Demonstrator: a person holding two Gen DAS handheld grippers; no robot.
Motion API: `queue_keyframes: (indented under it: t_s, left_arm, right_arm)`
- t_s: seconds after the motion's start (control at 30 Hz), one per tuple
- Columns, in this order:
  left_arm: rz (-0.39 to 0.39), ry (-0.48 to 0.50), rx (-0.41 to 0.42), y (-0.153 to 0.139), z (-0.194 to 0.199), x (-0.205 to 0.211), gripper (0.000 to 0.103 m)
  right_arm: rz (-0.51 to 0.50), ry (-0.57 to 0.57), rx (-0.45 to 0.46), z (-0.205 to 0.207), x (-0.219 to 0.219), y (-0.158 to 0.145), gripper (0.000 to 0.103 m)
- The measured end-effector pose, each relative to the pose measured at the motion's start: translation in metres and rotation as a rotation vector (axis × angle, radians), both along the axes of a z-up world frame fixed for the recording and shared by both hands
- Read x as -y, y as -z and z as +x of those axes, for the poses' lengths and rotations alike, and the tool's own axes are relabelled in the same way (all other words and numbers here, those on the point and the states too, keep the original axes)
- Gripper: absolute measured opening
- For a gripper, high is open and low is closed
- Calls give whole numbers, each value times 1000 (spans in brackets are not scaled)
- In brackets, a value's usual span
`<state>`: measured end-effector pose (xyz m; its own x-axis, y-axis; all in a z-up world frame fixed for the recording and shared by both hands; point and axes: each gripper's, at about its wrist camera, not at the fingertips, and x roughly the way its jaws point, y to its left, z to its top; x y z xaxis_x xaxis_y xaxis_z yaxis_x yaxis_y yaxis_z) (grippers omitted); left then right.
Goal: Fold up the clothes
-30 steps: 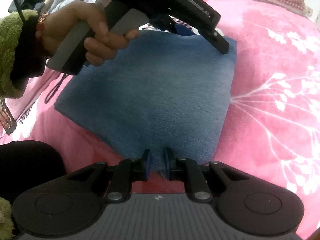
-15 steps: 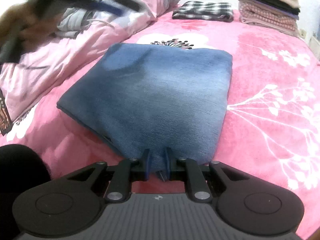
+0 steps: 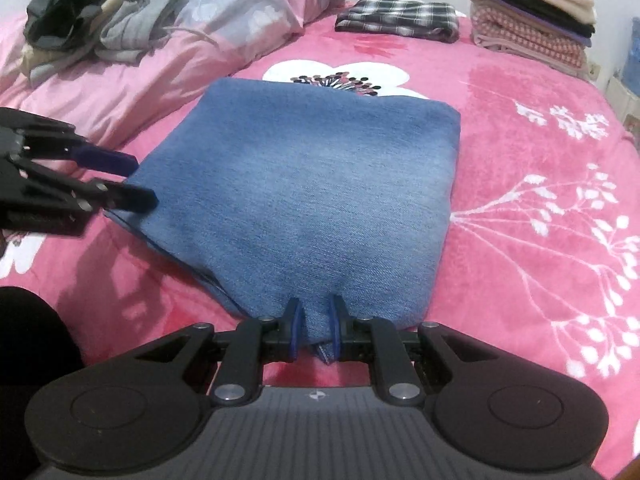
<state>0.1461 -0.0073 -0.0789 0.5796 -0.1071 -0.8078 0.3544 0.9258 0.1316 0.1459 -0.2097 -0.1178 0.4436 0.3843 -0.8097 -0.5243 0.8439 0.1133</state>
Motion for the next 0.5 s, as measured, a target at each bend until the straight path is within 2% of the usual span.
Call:
queue_keyframes:
  t_s: [0.2,0.33,0.5]
  left_arm:
    - [-94,-24,1,5,-5,-19,48]
    - [-117,-46,0,7,-6,-22,54]
    - [-143,-64,-14,8,-5,-27,57]
  right_arm:
    - [-55,-4,4,-1,-9,-1,15]
    - [-63,2,2,-1,-10,-3,15]
    - [-75,2,4,-2,-12,-3,15]
